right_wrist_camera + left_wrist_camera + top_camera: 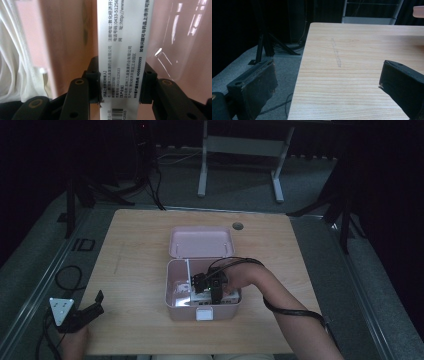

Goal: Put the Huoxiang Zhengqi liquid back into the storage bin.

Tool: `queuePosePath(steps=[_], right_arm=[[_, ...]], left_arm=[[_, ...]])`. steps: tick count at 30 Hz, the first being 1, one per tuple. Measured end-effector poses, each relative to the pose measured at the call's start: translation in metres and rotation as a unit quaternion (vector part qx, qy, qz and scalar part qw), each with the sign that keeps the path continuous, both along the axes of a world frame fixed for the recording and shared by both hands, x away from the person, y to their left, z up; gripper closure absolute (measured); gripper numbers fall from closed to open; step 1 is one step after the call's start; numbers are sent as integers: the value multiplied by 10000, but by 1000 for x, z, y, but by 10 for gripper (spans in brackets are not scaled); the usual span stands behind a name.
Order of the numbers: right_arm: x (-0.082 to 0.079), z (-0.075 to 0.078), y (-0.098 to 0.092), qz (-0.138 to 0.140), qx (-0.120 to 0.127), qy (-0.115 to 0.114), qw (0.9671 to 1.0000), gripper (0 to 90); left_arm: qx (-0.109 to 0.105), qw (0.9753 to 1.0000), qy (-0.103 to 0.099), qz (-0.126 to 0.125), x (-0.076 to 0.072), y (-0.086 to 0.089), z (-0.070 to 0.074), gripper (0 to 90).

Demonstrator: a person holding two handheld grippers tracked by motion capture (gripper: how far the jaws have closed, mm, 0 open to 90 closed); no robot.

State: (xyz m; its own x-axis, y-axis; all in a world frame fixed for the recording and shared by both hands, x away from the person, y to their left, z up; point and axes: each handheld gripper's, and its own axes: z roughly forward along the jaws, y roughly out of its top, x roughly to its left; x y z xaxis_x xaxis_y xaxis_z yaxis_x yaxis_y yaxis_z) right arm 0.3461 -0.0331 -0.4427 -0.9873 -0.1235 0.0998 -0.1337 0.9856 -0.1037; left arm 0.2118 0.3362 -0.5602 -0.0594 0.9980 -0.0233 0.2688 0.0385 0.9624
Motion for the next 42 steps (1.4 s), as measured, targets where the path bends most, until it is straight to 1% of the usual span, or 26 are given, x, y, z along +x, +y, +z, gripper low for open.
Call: queuePosePath(steps=[5, 13, 15, 24, 26, 27, 30, 31, 32, 33, 34, 35, 38, 42], right_arm=[[-1, -9, -1, 11, 22, 48, 10000, 624], [4, -15, -7, -115, 188, 82, 9997, 623], [5, -16, -7, -105, 222, 94, 9997, 623], [5, -17, -3, -56, 156, 115, 9998, 609], [6, -15, -3, -65, 112, 112, 9999, 589], [6, -12, -3, -89, 137, 90, 9998, 567], [8, -5, -4, -152, 198, 86, 9997, 550], [8, -1, -5, -236, 206, 92, 9995, 550], [9, 0, -6, -244, 207, 115, 9994, 546], [9, 3, -7, -219, 228, 75, 9995, 544], [9, 4, -7, -252, 231, 63, 9994, 546], [10, 7, -9, -265, 229, 117, 9993, 537], [10, 11, -10, -271, 214, 93, 9994, 526], [11, 19, -13, -267, 266, 27, 9993, 515]], left_arm=[[2, 10000, 2, 1, 0, 0, 0, 16], [11, 10000, 6, -1, 0, 0, 0, 16], [9, 10000, 5, 1, 0, 0, 0, 16], [9, 10000, 6, -3, 0, 0, 0, 16], [10, 10000, 6, 0, 0, 0, 0, 16], [9, 10000, 8, -2, 0, 0, 0, 16], [21, 10000, 19, -2, 1, 0, 0, 16], [28, 10000, 20, -7, 0, 0, 0, 16], [30, 10000, 22, -2, 0, -1, 0, 16], [29, 10000, 20, -3, 0, -1, 0, 16], [22, 10000, 14, 0, 0, -1, 0, 16], [21, 10000, 14, 4, 0, -1, 0, 16], [34, 10000, 25, 0, 1, -1, 0, 16], [22, 10000, 23, 1, 0, -1, 0, 16]])
